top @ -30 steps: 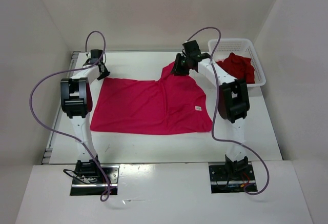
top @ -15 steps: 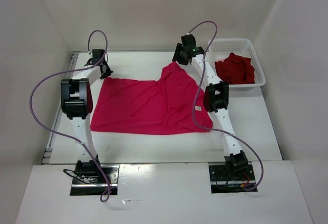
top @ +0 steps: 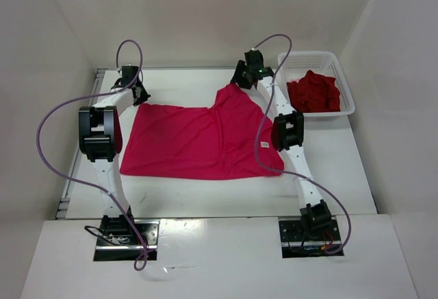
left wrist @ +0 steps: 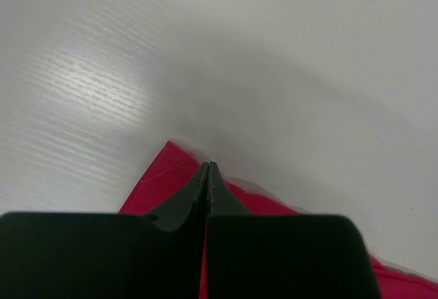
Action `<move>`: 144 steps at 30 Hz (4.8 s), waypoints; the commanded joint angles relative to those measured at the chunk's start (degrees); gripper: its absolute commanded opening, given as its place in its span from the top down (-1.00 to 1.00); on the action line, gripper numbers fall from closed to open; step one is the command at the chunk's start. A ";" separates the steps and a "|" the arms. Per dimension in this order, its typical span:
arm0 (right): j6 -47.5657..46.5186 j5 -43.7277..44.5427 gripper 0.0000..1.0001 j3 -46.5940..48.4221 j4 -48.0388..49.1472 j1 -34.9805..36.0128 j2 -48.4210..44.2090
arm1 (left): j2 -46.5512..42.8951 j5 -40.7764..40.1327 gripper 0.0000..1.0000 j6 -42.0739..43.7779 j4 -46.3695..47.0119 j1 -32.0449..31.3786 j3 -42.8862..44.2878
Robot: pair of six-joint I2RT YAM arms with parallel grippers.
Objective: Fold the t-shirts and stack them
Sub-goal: Grap the side of the flattened tshirt furthest away from the robot with both arms
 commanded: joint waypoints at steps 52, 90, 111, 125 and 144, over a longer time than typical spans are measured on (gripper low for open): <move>0.98 -7.77 0.74 8.89 -4.90 -3.31 -4.01 | 2.10 4.36 0.54 0.69 0.68 3.04 -0.85; -1.39 -9.35 -0.03 2.74 2.04 -3.84 1.26 | -2.47 1.90 0.99 0.16 -2.05 1.90 -0.33; 4.94 -17.09 0.88 6.51 3.64 -3.31 5.22 | -6.60 1.90 0.99 0.16 -1.52 1.90 -3.23; -3.49 -14.81 0.98 6.79 -13.85 -5.51 -13.05 | -9.68 2.51 0.99 0.16 -1.52 1.90 -5.95; -5.61 -9.01 1.00 -69.05 5.11 -5.07 -58.74 | -21.36 3.92 0.99 -0.36 0.77 3.22 -19.21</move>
